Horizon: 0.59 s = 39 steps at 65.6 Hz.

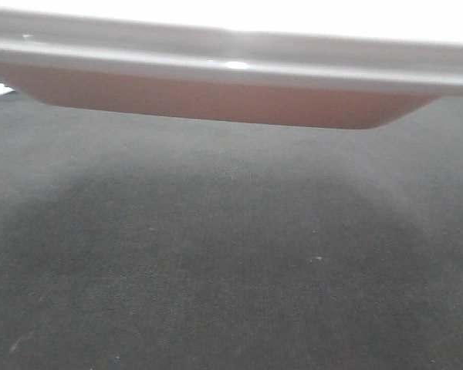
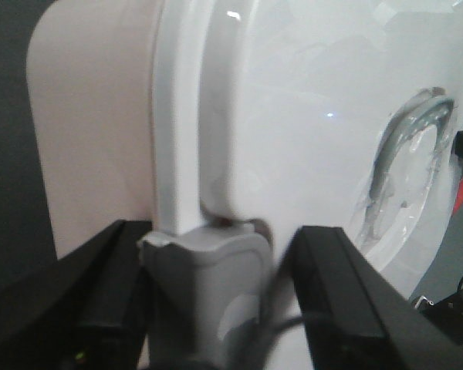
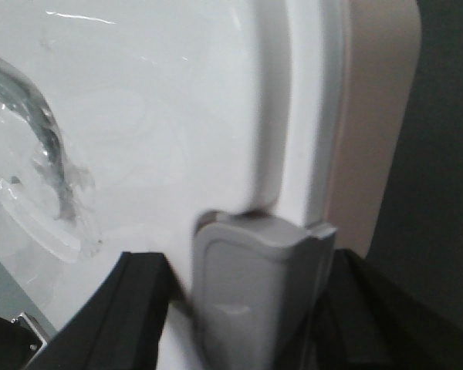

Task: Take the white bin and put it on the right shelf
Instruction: 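Lift the white bin off the table with both grippers, then hold the bin raised with both grippers while the base turns away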

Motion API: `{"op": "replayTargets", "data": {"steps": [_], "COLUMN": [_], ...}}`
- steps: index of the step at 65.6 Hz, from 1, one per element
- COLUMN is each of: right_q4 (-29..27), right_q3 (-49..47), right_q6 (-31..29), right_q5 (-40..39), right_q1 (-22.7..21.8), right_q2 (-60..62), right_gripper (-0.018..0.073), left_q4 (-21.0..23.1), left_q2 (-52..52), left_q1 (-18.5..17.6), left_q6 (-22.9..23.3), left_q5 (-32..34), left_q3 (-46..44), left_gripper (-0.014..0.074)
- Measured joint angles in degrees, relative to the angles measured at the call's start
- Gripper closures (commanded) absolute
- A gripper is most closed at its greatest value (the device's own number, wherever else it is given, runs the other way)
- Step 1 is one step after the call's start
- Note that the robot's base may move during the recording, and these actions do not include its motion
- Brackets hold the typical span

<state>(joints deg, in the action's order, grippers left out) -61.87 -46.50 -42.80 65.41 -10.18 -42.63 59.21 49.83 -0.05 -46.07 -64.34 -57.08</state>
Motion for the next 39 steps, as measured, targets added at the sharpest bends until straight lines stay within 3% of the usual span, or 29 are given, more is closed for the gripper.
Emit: {"op": "replayTargets", "data": {"steps": [39], "right_q4": [0.00], "right_q3": [0.00], "right_q6": [0.00], "right_q5": [0.00], "right_q1": [0.00], "right_q2": [0.00], "right_gripper": [0.0198], "left_q4": [0.00], "left_q2": [0.00], "left_q1": [0.00], "left_q6": [0.00], "left_q5": [0.00], "left_q3": [0.00], "left_gripper": [0.0356]}}
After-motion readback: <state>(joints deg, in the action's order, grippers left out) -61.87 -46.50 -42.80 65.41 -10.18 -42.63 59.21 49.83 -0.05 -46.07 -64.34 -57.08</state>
